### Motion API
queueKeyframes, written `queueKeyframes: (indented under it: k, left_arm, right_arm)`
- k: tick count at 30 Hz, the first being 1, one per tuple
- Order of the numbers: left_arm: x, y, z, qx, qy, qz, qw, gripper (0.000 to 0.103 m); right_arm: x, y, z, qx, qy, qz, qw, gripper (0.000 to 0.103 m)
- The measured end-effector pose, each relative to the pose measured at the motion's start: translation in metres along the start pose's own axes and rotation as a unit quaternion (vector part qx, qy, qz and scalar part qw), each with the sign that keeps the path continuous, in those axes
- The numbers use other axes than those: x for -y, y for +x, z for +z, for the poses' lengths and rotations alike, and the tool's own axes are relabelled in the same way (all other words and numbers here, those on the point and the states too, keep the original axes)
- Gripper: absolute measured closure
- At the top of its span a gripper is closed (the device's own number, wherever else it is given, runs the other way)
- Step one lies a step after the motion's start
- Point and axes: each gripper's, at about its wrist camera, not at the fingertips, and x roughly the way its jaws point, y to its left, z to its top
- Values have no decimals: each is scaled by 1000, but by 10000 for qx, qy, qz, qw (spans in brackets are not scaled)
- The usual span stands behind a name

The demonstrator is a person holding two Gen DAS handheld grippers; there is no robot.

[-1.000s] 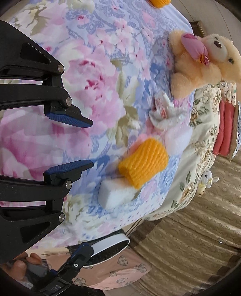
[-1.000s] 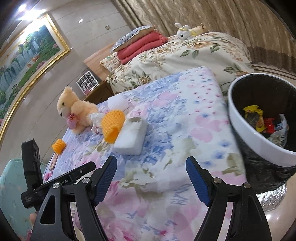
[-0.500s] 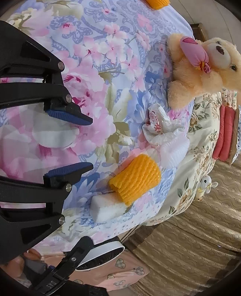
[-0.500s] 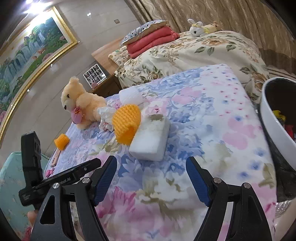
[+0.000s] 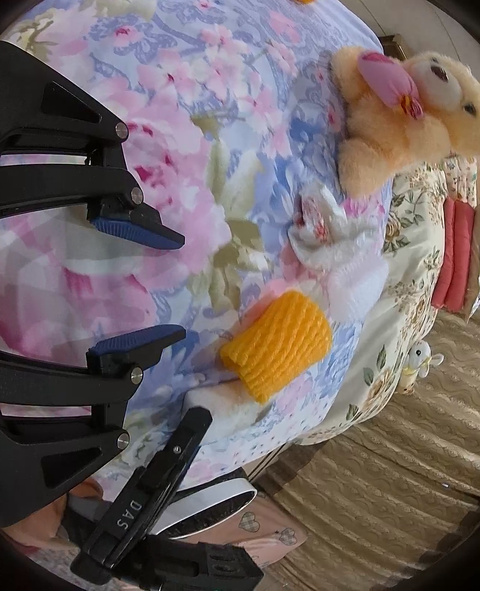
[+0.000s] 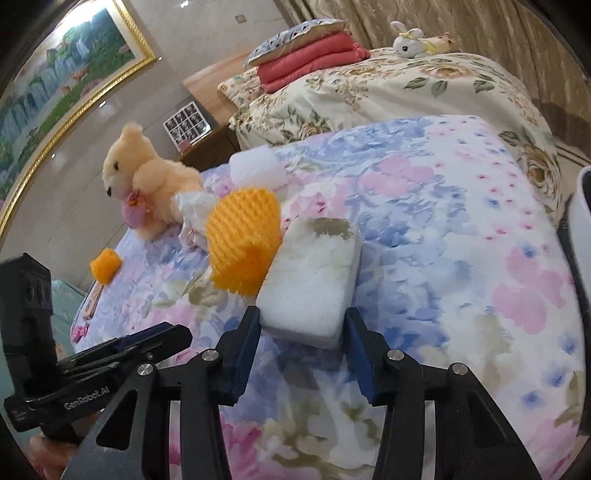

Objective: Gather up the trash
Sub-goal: 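Grasp the orange foam net with the left gripper while the right gripper grasps the white foam block, then carry the orange foam net and white foam block over the bin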

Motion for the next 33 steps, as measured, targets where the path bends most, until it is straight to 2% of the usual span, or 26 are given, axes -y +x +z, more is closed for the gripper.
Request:
queueKeyframes:
  k: [5,9,12,14,15,16,23,26,28,31,33]
  left_arm:
    - [18,13,9,-17,159,-109,9998,52]
    - [33,28,18,63,316,33,9995,52]
    - [34,36,26,83,297,22,9995,52]
    - [34,38,31,101,303,-34,9995,66]
    - [34,41,33,68,302,-64,9995,81]
    - [33,43,34,26,284,-91,9996,88]
    - [30,34,26,70,323,-115,9994,91]
    - [26,27,21,91,270,-108,9995,91]
    - [24,25,18,83,204,-124,9997,91]
    - [23,21,11,62,191,-126,9997,91]
    - [25,19,7,51,230,-120,9997,91]
  right_arm:
    - [27,-20,4,86,181,-170,9997,56]
    - [48,-26,5,49,451,-97,9989,48]
    - [48,-29,7,124,469,-136,9987,38]
    - [46,-27,10,168,474,-139,9986,36]
    - [45,-25,11,177,480,-144,9986,36]
    - [45,-23,13,182,484,-174,9985,36]
    - [41,-8,16,71,486,-210,9986,36]
    - [43,-14,17,100,753,144,9970,32]
    - [42,-15,17,152,755,27,9970,27]
    - [43,-9,18,154,730,-168,9971,27]
    - [43,-5,18,157,702,-224,9972,31]
